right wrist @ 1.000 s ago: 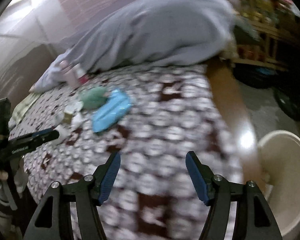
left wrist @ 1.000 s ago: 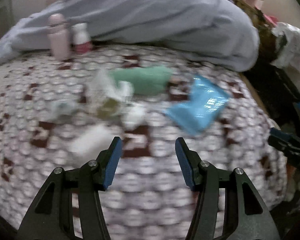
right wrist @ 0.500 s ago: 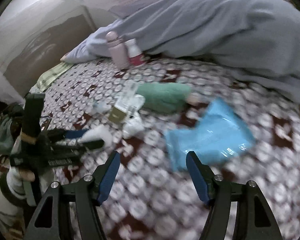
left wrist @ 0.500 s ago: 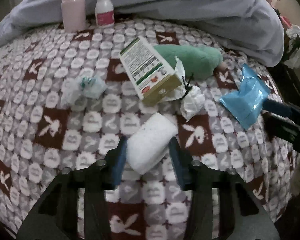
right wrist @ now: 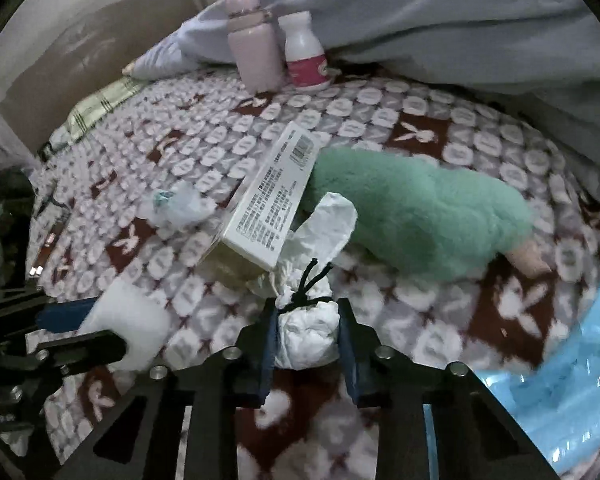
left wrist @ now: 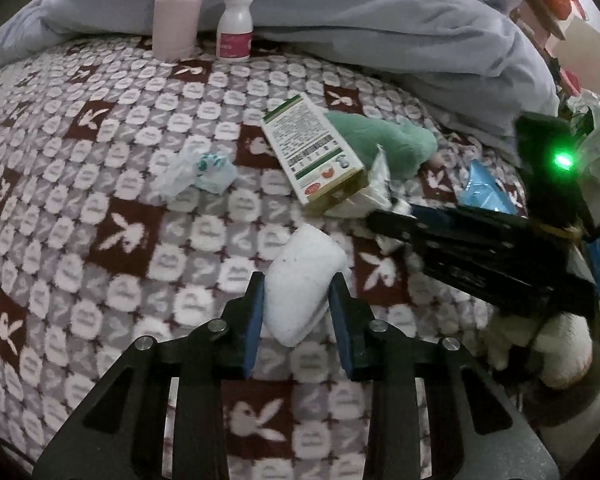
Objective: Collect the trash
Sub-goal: 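Grasp the white sponge with the left gripper while the right grasps the white plastic bag, then carry the sponge and plastic bag over the bucket and release both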
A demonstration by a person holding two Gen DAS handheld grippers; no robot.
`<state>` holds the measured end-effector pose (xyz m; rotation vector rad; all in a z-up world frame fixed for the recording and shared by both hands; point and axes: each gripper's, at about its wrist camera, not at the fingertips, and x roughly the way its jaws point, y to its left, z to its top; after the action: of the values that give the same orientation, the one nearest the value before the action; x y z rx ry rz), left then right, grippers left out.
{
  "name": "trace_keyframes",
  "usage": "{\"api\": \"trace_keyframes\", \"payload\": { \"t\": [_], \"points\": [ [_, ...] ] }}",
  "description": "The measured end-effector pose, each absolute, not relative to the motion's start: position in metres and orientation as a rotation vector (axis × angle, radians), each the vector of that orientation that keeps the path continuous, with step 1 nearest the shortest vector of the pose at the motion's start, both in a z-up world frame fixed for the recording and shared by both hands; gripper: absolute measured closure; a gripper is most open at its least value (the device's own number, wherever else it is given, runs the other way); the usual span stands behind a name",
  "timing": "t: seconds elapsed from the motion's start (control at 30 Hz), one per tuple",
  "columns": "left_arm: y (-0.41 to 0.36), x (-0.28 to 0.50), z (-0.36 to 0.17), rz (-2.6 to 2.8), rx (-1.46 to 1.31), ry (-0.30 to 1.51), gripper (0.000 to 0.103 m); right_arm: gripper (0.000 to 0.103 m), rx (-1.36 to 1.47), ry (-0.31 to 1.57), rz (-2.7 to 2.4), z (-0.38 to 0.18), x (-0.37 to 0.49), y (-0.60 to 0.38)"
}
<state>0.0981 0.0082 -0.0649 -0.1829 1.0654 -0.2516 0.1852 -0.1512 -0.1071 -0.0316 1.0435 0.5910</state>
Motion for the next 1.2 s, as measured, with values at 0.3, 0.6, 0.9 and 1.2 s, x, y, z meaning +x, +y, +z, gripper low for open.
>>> {"api": "trace_keyframes", "payload": {
  "t": [0.3, 0.6, 0.9, 1.2],
  "points": [
    [-0.038, 0.083, -0.054, -0.317, -0.179, 1.046, 0.074, 0.077, -0.008, 0.958, 0.509, -0.06, 0.122, -0.214],
    [-0.094, 0.062, -0.044, -0.395, -0.139, 1.046, 0.074, 0.077, 0.019, 0.913, 0.402, -0.045, 0.073, -0.262],
    [-0.13, 0.047, -0.038, -0.437, -0.102, 1.04, 0.074, 0.077, 0.035, 0.885, 0.343, -0.035, 0.045, -0.297],
    [-0.149, 0.041, -0.033, -0.451, -0.083, 1.026, 0.074, 0.077, 0.056, 0.868, 0.315, -0.03, 0.031, -0.318]
  ]
}}
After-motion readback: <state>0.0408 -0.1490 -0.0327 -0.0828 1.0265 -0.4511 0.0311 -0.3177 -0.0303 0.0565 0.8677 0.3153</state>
